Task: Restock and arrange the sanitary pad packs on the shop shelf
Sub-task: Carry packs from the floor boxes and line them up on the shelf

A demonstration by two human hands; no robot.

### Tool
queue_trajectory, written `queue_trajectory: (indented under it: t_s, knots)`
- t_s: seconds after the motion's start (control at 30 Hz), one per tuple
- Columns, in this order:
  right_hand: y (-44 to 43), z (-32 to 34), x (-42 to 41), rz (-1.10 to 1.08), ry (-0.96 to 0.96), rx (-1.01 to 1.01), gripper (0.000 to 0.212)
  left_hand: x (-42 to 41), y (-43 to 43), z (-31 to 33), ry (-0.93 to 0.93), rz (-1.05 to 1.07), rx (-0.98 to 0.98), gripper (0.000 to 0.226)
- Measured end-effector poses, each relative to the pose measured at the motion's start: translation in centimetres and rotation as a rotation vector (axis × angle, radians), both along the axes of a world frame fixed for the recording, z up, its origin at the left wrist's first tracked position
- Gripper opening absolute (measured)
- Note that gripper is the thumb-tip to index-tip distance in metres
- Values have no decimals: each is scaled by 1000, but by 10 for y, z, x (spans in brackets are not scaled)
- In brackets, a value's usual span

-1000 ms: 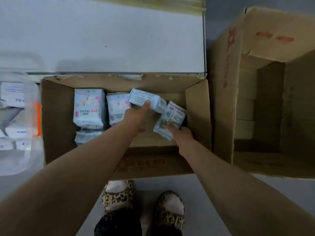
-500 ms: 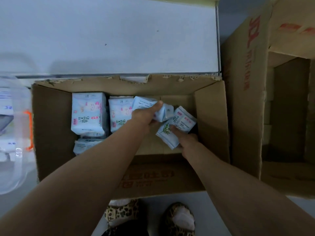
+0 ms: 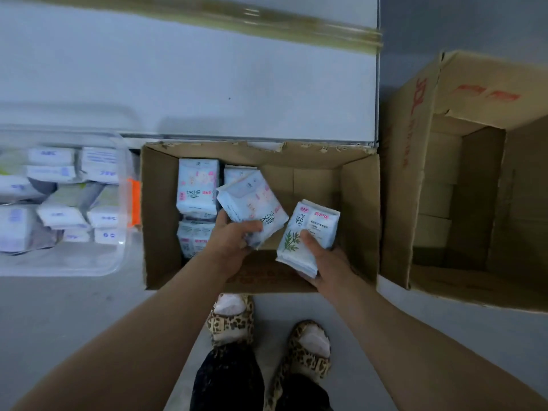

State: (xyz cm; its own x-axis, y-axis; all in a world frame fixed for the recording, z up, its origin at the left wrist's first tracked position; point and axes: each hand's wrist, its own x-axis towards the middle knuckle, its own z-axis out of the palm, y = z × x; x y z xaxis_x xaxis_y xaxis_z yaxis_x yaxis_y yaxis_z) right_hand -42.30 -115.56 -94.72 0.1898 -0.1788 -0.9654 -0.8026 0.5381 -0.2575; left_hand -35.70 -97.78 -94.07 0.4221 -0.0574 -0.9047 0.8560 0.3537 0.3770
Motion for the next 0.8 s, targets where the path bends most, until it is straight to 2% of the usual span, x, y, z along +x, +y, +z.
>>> queue_trajectory:
  t_s: [0.1, 0.2, 0.3, 0.37, 0.47, 0.63, 0.8]
  knots:
    - [5, 48, 6, 32, -73, 21, 58, -5, 15, 55, 22, 19, -84, 64]
    - [9, 105, 16, 79, -116, 51, 49, -4, 24, 111, -35, 59, -134, 58]
    - [9, 165, 24, 106, -158, 84, 57, 0, 34, 175, -113, 74, -173, 59]
    - [8, 206, 26, 110, -186, 105, 55, 3, 39, 222, -172, 64, -213, 60]
    - [8, 267, 28, 103, -224, 109, 52, 7, 50, 289, -229, 81, -258, 46]
    - [14, 364, 37, 38, -265, 140, 62, 9, 83, 390, -304, -99, -282, 90]
    - [36, 447, 40, 74, -406, 248, 57, 8, 115, 468, -369, -85, -326, 102]
